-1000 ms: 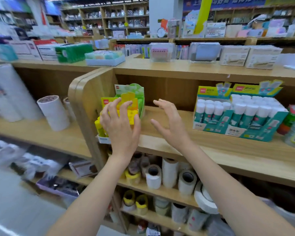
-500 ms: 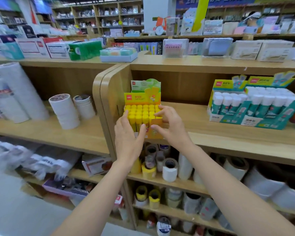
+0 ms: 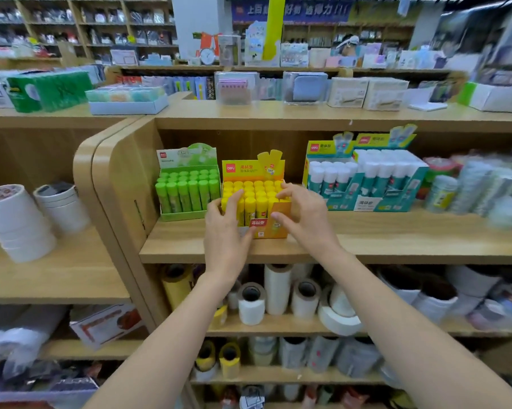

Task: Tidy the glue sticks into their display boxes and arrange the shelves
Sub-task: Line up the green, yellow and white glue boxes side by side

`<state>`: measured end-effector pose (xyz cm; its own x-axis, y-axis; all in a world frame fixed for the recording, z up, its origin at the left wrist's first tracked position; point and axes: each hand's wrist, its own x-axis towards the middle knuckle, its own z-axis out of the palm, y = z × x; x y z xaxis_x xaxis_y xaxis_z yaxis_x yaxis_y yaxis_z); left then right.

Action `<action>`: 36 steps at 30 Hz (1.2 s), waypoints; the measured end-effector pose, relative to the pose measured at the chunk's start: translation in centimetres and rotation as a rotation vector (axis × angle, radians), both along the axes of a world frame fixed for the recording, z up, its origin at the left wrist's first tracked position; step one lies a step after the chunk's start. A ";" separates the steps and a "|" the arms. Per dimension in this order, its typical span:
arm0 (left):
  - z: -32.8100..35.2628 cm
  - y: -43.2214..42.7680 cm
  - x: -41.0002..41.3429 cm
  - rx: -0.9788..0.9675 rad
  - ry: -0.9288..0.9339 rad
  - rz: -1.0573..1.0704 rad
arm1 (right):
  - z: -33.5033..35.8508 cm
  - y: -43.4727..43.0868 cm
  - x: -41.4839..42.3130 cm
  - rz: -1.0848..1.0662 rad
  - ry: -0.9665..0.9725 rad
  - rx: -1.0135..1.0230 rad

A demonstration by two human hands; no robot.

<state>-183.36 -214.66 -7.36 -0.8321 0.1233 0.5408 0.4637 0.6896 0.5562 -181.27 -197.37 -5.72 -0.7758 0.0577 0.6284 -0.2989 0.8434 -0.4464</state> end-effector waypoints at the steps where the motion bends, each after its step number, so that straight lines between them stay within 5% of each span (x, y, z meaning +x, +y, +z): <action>1: 0.0 0.5 -0.4 0.004 -0.005 -0.004 | 0.1 0.5 -0.2 -0.016 0.013 0.017; 13: 0.5 5.6 -6.2 -0.013 -0.024 0.021 | 1.8 5.7 -4.0 -0.308 0.045 0.377; 32: 0.6 7.7 -8.2 -0.010 -0.037 -0.062 | 0.6 7.8 -5.0 -0.311 0.022 0.267; 36: 1.1 6.2 -7.0 -0.077 0.220 0.075 | 1.0 6.3 -5.2 -0.243 0.140 0.190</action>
